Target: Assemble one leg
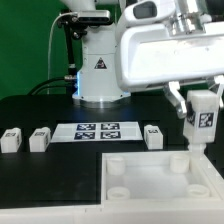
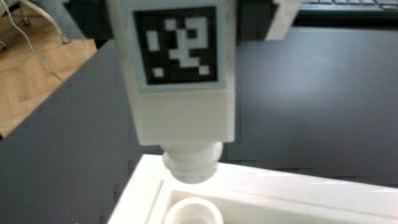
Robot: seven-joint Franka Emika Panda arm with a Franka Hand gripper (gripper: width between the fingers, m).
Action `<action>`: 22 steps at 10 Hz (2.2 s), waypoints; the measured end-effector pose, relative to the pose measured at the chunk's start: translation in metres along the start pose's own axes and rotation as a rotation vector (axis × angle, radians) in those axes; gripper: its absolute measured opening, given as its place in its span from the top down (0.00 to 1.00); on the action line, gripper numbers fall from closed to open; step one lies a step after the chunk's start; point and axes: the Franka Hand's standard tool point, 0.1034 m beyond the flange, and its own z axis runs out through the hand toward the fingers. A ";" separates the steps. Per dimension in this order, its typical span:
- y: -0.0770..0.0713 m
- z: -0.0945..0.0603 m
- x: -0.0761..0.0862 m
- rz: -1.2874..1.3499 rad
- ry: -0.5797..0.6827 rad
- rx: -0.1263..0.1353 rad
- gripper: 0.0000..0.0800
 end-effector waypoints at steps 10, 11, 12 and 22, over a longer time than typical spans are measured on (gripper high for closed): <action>-0.001 0.046 -0.023 0.017 -0.052 0.015 0.64; -0.001 0.049 -0.026 0.018 -0.047 0.015 0.64; 0.000 0.051 -0.028 0.020 -0.039 0.013 0.64; 0.000 0.052 -0.028 0.018 -0.005 0.007 0.20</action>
Offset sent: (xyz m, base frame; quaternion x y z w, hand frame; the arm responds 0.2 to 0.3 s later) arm 0.0060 0.0153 -0.0332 0.0037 0.0067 0.0121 0.9999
